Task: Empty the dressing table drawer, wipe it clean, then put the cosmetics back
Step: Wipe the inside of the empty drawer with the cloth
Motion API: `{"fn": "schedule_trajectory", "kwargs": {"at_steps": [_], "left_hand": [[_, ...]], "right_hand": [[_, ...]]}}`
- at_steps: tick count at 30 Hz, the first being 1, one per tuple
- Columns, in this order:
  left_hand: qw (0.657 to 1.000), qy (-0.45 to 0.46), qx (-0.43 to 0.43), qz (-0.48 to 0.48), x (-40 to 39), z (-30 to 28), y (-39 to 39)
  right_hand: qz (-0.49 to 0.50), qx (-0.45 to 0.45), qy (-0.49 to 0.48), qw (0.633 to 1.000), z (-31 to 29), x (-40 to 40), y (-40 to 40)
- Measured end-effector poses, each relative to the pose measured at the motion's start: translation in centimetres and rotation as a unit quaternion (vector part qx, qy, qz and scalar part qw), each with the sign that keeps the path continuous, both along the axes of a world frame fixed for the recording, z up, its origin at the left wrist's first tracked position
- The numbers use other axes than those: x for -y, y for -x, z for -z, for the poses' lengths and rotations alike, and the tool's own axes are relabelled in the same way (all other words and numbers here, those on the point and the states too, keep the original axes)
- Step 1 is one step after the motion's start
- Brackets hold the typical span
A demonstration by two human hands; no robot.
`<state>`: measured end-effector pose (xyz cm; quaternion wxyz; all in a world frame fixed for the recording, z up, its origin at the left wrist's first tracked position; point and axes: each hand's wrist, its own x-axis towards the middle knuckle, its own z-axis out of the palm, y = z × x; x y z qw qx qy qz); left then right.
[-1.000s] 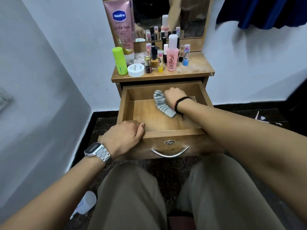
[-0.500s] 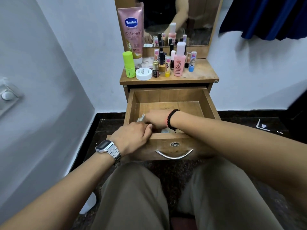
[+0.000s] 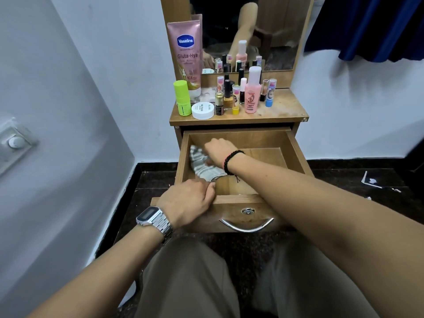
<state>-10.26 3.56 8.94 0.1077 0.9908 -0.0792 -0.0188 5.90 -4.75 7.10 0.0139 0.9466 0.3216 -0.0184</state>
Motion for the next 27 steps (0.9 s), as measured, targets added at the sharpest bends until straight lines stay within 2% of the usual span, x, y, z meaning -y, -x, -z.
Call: {"fn": "schedule_trajectory", "kwargs": {"at_steps": [5,9,12,15,17,19,21,25,27], "left_hand": [[1.000,0.004,-0.007,0.003,0.1,-0.5,0.1],[1.000,0.005,-0.020,-0.003,0.0,-0.4,0.3],[1.000,0.003,-0.024,0.001,0.2,-0.4,0.3],[0.999,0.019,-0.026,0.000,-0.1,-0.2,0.2],[0.998,0.061,-0.009,-0.001,-0.4,-0.2,0.0],[0.989,0.145,0.021,-0.012,-0.4,-0.4,-0.1],[0.970,0.239,0.038,-0.026,0.3,-1.4,0.3],[0.907,0.421,0.023,-0.009,3.1,-4.1,2.4],[0.891,0.451,0.044,0.013,4.9,-5.0,3.6]], "right_hand": [[0.091,0.015,0.040,0.995,-0.4,3.3,-1.9],[0.173,0.028,0.083,0.981,-0.8,9.3,-1.7],[0.178,0.016,0.094,0.979,-0.9,11.9,0.1],[0.158,-0.052,0.031,0.986,-1.0,11.9,2.1],[0.154,-0.123,-0.102,0.975,-2.2,12.4,3.2],[0.136,-0.179,-0.270,0.936,-3.7,12.9,4.9],[0.110,-0.199,-0.405,0.886,-5.2,13.4,7.2],[0.083,-0.262,-0.553,0.786,-7.8,14.1,12.5],[0.092,-0.312,-0.611,0.721,-8.3,14.9,15.2]]}}
